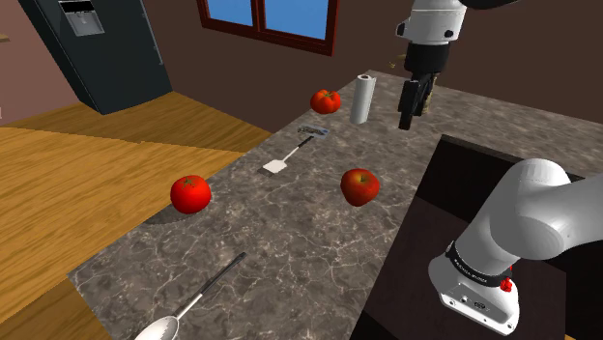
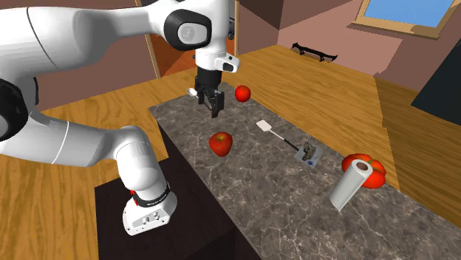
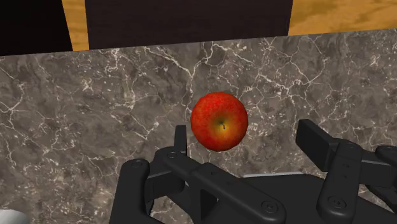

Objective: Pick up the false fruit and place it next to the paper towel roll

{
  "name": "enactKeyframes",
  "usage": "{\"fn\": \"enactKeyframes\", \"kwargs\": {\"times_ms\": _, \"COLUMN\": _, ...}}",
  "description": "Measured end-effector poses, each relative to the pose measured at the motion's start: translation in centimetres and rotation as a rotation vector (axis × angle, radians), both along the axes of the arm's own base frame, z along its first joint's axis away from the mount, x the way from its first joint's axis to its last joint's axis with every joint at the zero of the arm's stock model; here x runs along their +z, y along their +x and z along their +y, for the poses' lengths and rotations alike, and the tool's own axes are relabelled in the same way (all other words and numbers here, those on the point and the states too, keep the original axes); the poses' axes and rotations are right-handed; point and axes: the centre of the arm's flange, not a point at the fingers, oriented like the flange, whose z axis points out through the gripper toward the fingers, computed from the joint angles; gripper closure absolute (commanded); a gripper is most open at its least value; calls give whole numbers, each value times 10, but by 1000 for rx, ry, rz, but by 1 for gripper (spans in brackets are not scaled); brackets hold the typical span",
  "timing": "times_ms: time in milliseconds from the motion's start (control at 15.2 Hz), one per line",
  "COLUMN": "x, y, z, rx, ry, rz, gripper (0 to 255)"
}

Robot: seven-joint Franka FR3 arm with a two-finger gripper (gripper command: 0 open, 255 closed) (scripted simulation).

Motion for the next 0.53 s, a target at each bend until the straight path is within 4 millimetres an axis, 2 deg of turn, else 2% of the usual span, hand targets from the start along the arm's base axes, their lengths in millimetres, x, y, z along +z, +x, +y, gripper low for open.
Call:
{"fn": "enactKeyframes", "kwargs": {"times_ms": 66, "x": 0, "y": 0, "z": 0, "rx": 0, "ry": 0, "rz": 0, "gripper": 0}}
{"fn": "enactKeyframes", "kwargs": {"times_ms": 198, "x": -14, "y": 2, "z": 6, "rx": 5, "ry": -3, "rz": -20, "gripper": 0}}
{"fn": "enactKeyframes", "kwargs": {"times_ms": 528, "x": -71, "y": 12, "z": 19, "rx": 22, "ry": -17, "rz": -99, "gripper": 0}}
